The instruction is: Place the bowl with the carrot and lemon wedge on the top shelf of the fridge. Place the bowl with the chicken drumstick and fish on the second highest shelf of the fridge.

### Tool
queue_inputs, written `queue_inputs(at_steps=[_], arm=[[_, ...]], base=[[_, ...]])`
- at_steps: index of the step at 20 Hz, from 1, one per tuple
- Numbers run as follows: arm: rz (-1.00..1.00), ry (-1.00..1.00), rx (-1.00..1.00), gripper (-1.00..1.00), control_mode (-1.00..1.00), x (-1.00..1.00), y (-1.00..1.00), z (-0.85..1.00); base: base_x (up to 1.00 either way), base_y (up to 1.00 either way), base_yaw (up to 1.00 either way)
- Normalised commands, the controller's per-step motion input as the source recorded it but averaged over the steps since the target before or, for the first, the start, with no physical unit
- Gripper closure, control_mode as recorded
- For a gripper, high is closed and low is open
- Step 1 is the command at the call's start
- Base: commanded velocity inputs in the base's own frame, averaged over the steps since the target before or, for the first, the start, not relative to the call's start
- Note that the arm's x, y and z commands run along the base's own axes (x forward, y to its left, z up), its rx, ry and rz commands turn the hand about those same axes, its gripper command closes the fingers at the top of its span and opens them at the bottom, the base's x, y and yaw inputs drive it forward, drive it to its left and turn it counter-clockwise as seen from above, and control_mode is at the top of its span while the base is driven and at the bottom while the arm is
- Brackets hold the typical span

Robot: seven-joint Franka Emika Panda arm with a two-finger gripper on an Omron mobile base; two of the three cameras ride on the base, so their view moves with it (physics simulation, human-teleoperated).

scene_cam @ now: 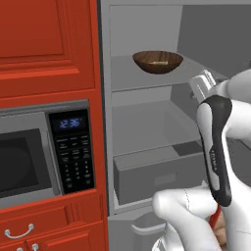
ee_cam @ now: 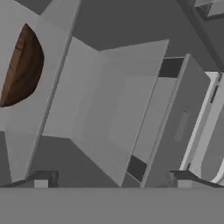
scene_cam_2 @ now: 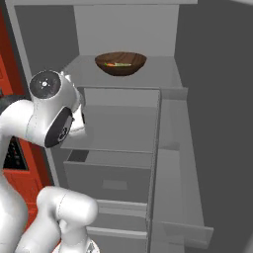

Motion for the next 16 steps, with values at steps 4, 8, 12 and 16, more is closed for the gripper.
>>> queue_inputs(at_steps=[4, 8, 12, 16], arm=[[0.00, 0.49, -0.40, -1.00, -1.00, -0.07, 0.36, -0.55], [0.00, 0.02, -0.05, -1.00, -1.00, 0.00, 0.03, 0.00], [0.00, 0.00, 0.00, -1.00, 1.00, -0.06, 0.00, 0.00], [0.00, 0.00, 0.00, -1.00, 1.00, 0.00, 0.00, 0.00]], base=[[0.00, 0.00, 0.00], [0.00, 0.00, 0.00], [-0.14, 0.00, 0.02], [-0.63, 0.37, 0.37]])
